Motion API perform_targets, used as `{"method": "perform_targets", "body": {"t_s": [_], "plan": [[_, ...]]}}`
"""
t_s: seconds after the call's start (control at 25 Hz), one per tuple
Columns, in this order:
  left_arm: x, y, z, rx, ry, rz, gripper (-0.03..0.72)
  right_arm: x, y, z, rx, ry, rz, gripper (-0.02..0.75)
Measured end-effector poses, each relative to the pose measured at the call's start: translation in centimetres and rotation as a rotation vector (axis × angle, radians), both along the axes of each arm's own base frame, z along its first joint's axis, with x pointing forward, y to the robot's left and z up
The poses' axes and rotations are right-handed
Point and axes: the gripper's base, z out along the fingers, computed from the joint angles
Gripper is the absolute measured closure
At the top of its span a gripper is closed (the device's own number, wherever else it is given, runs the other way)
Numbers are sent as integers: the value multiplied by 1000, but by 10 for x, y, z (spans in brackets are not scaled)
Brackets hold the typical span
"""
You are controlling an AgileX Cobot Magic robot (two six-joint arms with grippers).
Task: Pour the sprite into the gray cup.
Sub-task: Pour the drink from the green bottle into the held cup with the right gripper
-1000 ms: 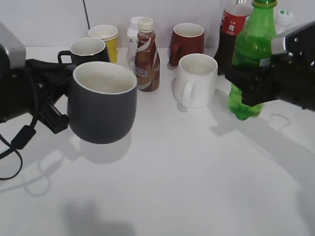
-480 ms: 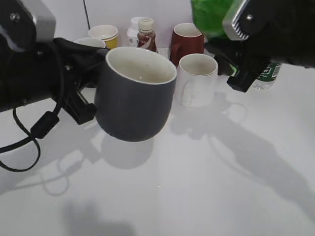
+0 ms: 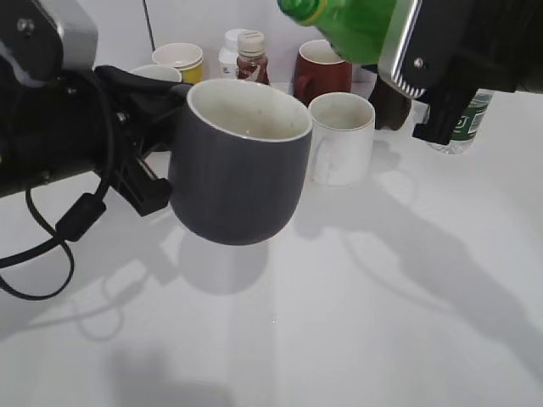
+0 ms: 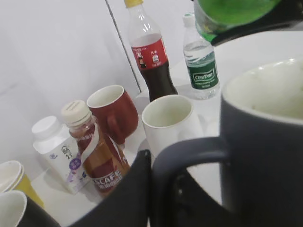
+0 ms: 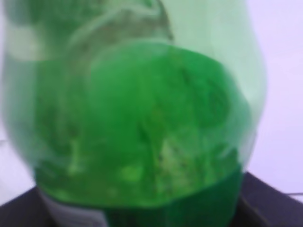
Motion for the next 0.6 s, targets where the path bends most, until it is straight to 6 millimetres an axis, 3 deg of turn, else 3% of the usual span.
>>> {"method": "perform_targets", "body": {"t_s": [0.6], "plan": [[-3,-7,2,-31,-22,-36,643,0,0,0,-148,-106,51,323]]}}
